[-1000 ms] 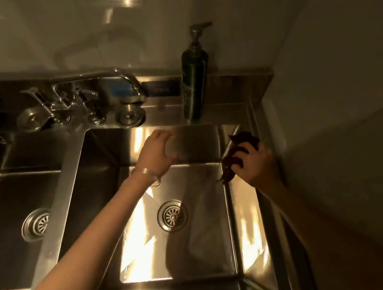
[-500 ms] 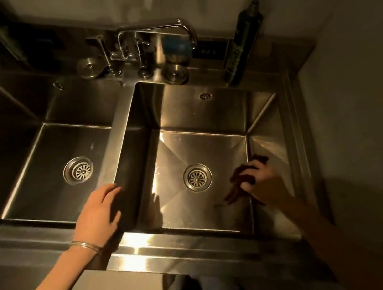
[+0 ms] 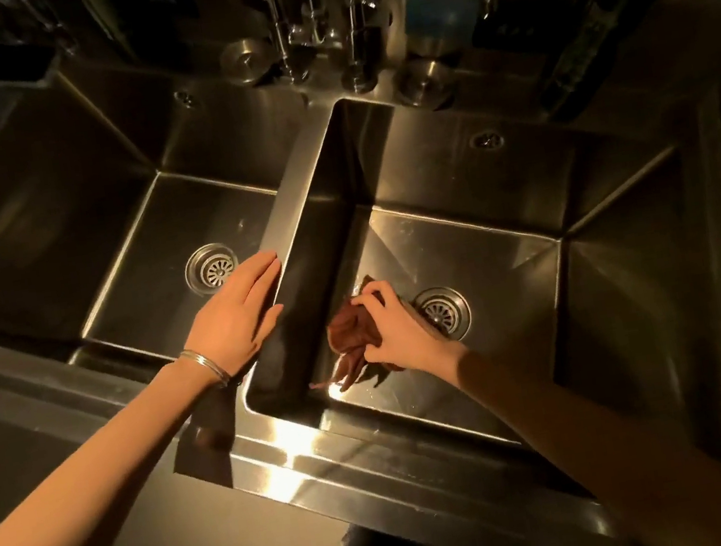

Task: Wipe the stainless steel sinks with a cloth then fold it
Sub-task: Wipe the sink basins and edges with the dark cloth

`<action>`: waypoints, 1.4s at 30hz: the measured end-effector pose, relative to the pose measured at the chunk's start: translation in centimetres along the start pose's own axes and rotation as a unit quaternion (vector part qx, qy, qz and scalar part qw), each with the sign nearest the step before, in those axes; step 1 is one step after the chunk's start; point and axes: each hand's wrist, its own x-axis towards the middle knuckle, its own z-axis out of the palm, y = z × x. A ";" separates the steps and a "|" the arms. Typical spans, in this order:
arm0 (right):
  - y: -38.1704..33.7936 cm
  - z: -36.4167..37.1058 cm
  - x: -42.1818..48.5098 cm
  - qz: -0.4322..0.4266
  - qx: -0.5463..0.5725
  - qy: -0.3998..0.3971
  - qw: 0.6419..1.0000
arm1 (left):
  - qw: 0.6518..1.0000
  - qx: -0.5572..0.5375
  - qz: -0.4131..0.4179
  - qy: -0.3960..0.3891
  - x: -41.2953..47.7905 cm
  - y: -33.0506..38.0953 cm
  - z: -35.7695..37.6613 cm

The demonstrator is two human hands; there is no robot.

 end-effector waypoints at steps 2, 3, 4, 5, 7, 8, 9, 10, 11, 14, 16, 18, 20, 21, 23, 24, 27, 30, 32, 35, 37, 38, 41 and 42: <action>1.2 1.4 2.0 -0.025 -0.046 -0.029 0.998 | 1.000 -0.011 -0.006 0.004 -0.1 -0.1 0.5; 2.2 2.1 3.0 -0.029 -0.065 -0.044 0.996 | 1.000 -0.022 -0.013 0.008 0.0 0.1 0.7; 3.2 2.7 3.9 -0.031 -0.081 -0.059 0.994 | 0.999 -0.031 -0.020 0.012 0.1 0.2 0.9; 4.2 3.3 4.6 -0.033 -0.093 -0.071 0.993 | 0.999 -0.039 -0.026 0.017 0.1 0.4 1.1; 5.8 4.3 5.8 -0.043 -0.125 -0.089 0.987 | 0.998 -0.051 -0.037 0.022 0.2 0.6 1.3; 6.5 4.7 6.4 -0.048 -0.147 -0.097 0.983 | 0.997 -0.056 -0.044 0.024 0.2 0.8 1.3; 7.1 5.1 6.9 -0.049 -0.169 -0.105 0.979 | 0.997 -0.061 -0.048 0.026 0.2 0.9 1.3; 7.6 5.4 7.4 -0.043 -0.187 -0.113 0.975 | 0.996 -0.063 -0.050 0.031 0.3 1.0 1.3; 8.1 5.9 7.8 -0.021 -0.190 -0.124 0.974 | 0.996 -0.064 -0.051 0.036 0.3 1.0 1.4; 8.5 8.0 8.3 0.106 -0.123 -0.157 0.974 | 0.995 -0.072 -0.057 0.045 0.3 0.9 1.6; 8.1 10.4 8.2 0.127 -0.163 -0.147 0.967 | 0.994 -0.072 -0.056 0.053 0.3 0.7 1.8; 7.7 12.3 8.2 0.093 -0.242 -0.116 0.959 | 0.994 -0.069 -0.055 0.068 0.2 0.6 2.0; 8.1 12.4 8.9 0.040 -0.283 -0.094 0.954 | 0.993 -0.071 -0.055 0.081 0.2 0.6 2.1; 8.6 11.9 9.5 0.023 -0.284 -0.082 0.955 | 0.992 -0.075 -0.056 0.084 0.2 0.6 2.0; 9.4 9.9 10.8 0.017 -0.256 -0.051 0.965 | 0.990 -0.093 -0.060 0.089 0.3 0.6 2.0; 9.4 8.5 11.4 0.019 -0.234 -0.035 0.971 | 0.989 -0.104 -0.060 0.090 0.3 0.6 1.9; 8.1 3.9 13.2 0.007 -0.157 0.059 0.986 | 0.988 -0.116 -0.051 0.085 0.3 0.5 1.8; 5.1 -1.1 14.6 -0.017 -0.049 0.207 0.977 | 0.991 -0.097 -0.066 0.069 0.3 0.7 1.5; 2.6 -3.9 15.5 -0.044 0.026 0.323 0.945 | 0.992 -0.085 -0.073 0.058 0.3 0.7 1.3; -0.4 -5.2 17.2 -0.066 0.132 0.418 0.897 | 0.994 -0.077 -0.066 0.048 0.2 0.8 1.1; -0.9 -4.2 18.9 -0.036 0.201 0.422 0.883 | 0.994 -0.078 -0.069 0.044 0.2 0.9 1.0; -0.6 -3.3 19.9 -0.003 0.213 0.424 0.880 | 0.994 -0.079 -0.069 0.043 0.2 1.0 1.0; 2.8 -0.5 23.4 0.148 0.164 0.348 0.911 | 0.993 -0.080 -0.064 0.053 0.2 1.0 1.1; 3.9 0.2 24.3 0.198 0.152 0.293 0.923 | 0.993 -0.082 -0.064 0.057 0.2 1.0 1.2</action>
